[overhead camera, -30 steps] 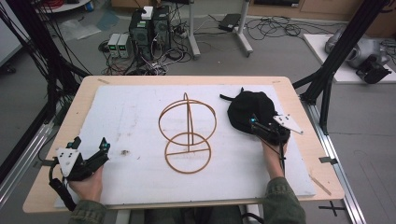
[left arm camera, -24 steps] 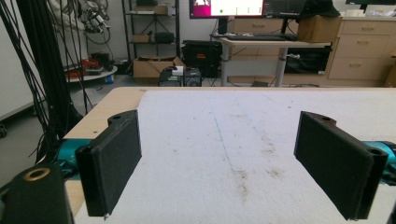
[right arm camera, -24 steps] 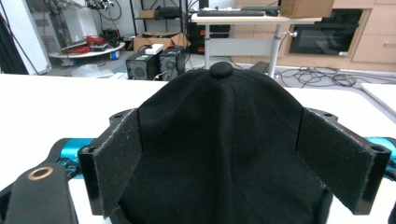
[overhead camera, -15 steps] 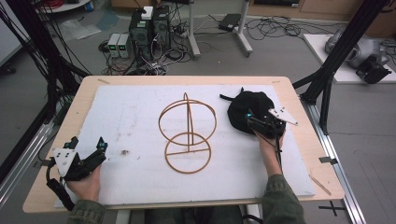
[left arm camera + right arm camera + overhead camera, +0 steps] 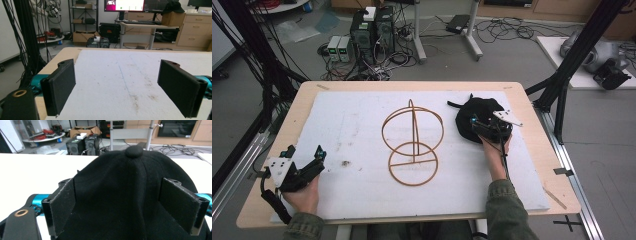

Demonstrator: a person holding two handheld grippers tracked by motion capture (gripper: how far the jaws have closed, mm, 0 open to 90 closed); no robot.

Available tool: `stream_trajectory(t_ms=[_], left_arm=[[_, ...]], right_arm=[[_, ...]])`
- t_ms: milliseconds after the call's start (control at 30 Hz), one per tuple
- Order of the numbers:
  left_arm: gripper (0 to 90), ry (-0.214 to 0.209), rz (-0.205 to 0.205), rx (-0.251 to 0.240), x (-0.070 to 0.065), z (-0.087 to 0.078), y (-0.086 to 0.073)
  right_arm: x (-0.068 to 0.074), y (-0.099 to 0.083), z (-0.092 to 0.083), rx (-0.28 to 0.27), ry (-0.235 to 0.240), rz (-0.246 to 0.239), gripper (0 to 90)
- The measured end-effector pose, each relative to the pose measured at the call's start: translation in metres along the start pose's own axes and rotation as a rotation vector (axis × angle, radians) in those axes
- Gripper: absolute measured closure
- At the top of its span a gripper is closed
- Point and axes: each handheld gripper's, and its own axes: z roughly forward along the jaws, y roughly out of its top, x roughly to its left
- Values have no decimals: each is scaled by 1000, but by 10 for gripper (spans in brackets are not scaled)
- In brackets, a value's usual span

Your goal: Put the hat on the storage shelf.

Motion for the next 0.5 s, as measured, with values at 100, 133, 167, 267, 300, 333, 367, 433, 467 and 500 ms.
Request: stream_trajectory(t_ms=[100,133,167,267,300,333,367,433,467,500], left_arm=[[152,-3,3,2,-1,0,0],[151,-3,3,3,-1,0,0],[152,-3,3,3,-1,0,0],[151,-2,1,2,-2,1,0],[152,-2,-1,2,-2,1,0],[152,0,-5,1,-3,1,0],[152,0,-3,3,-3,1,0],[152,-3,-4,3,-4,2,0],[152,-2,-4,3,-4,2,0],[152,-3,-2,4,-4,1,0]], right_arm=[[-1,1,-1,-2,-9,-1,141],[-1,1,-1,-3,-13,-1,141],[-2,1,-1,-5,-19,-6,141],[-4,0,0,9,-34,-9,142],[-4,0,-1,16,-44,-4,152],[-3,1,-2,16,-47,-16,187],[-2,1,-3,11,-52,-27,205],[0,2,-3,8,-55,-52,227],[1,2,-3,9,-68,-71,253],[2,2,-3,13,-70,-71,269]])
